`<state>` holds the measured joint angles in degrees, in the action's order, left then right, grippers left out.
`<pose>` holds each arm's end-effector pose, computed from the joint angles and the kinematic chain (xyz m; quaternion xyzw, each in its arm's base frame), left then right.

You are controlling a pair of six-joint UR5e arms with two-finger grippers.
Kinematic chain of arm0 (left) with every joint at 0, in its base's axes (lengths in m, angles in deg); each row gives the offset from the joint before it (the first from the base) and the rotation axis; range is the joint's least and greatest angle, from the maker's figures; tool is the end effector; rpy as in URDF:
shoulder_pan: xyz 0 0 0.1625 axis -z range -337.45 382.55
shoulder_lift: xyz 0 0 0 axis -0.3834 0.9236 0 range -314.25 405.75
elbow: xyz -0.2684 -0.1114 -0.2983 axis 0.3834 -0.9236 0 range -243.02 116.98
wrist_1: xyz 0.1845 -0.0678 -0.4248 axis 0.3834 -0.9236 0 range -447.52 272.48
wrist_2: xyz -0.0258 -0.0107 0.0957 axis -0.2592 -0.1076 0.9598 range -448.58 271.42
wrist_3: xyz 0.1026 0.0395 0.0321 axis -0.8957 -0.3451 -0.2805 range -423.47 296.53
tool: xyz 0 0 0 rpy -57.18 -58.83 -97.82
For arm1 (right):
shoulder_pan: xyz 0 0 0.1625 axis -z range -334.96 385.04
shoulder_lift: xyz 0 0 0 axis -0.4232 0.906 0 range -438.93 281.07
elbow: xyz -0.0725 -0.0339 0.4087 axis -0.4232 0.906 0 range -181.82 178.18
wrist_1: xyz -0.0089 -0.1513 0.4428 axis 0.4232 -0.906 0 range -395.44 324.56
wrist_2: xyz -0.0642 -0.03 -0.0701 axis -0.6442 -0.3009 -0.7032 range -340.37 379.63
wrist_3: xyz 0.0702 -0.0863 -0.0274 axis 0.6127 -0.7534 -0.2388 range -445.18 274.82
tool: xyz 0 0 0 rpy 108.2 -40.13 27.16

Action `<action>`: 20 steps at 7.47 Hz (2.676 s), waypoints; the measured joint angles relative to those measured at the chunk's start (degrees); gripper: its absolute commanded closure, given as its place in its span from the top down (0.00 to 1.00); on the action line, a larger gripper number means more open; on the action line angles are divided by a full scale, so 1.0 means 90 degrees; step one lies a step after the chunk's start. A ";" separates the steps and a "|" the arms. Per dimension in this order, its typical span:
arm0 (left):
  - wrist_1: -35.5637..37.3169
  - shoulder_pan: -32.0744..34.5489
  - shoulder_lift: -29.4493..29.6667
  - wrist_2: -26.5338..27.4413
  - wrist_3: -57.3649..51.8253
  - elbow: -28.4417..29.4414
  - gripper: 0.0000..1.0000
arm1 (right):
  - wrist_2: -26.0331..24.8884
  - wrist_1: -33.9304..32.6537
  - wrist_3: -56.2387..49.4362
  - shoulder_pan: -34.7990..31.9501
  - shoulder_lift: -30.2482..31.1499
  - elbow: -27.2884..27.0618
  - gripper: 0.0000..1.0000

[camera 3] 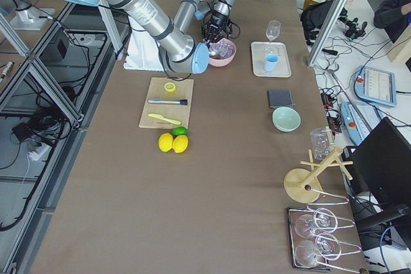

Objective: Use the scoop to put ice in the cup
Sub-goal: 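Push the scoop through the ice to fill it with the right gripper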

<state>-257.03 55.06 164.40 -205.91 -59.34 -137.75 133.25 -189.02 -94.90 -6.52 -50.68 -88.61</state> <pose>0.5745 -0.4619 0.3195 0.5214 0.5004 0.4536 0.5215 -0.5431 -0.4362 0.0902 -0.1236 -0.1685 -0.5405 0.8150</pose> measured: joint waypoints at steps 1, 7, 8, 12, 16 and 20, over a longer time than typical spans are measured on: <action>0.0003 0.0000 0.0000 0.0000 0.0000 0.0001 0.98 | 0.0001 0.0107 0.0028 0.0000 0.0004 0.0016 0.00; 0.0005 0.0001 -0.0006 -0.0001 0.0000 0.0008 0.98 | -0.0015 0.0741 0.0252 0.0011 0.0088 -0.0064 0.00; 0.0005 0.0005 -0.0011 -0.0009 0.0001 0.0009 0.98 | -0.0042 0.0785 0.0259 0.0017 0.0105 -0.0105 0.00; 0.0006 0.0175 -0.0111 -0.0282 0.0001 0.0007 0.98 | -0.0197 0.1400 0.0513 0.0125 0.0578 -0.0671 0.00; 0.0021 0.0185 -0.0109 -0.0308 0.0000 0.0012 0.98 | -0.0220 0.1996 0.0607 0.0170 0.0913 -0.1046 0.00; 0.0021 0.0186 -0.0091 -0.0308 0.0000 0.0012 0.98 | -0.0224 0.2763 0.0602 0.0176 0.1408 -0.1546 0.00</action>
<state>-256.83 56.74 163.58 -208.68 -59.34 -137.64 131.24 -164.15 -89.48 -4.94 -38.01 -102.53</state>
